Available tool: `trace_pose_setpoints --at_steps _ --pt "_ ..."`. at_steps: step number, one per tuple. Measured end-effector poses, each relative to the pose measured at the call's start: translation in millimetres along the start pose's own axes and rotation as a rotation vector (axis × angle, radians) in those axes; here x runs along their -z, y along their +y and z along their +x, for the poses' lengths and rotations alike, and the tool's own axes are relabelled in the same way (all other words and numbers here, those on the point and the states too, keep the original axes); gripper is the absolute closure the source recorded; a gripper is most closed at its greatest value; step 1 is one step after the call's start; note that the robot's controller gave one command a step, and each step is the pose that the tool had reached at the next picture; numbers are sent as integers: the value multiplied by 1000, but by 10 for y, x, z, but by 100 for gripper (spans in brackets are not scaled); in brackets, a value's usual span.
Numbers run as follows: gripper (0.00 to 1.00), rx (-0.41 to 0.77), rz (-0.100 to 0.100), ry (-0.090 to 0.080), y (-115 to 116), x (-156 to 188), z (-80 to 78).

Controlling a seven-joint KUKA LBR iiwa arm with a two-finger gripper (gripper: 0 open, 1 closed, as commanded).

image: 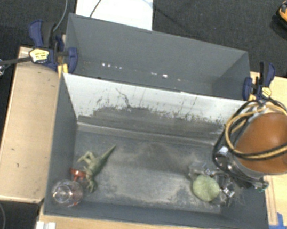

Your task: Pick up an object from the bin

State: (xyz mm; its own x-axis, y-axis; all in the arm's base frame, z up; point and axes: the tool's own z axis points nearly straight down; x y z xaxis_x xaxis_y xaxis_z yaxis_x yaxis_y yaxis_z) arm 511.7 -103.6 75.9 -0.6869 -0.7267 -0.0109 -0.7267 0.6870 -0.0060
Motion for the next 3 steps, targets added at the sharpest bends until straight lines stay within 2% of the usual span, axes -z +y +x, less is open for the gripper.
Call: trace_pose_setpoints --at_steps 1,2,3 --pt "100 356 -1 -3 -266 -57 5" --pt "100 354 -2 -3 -266 -57 6" --pt "100 335 -11 -1 -253 302 10"
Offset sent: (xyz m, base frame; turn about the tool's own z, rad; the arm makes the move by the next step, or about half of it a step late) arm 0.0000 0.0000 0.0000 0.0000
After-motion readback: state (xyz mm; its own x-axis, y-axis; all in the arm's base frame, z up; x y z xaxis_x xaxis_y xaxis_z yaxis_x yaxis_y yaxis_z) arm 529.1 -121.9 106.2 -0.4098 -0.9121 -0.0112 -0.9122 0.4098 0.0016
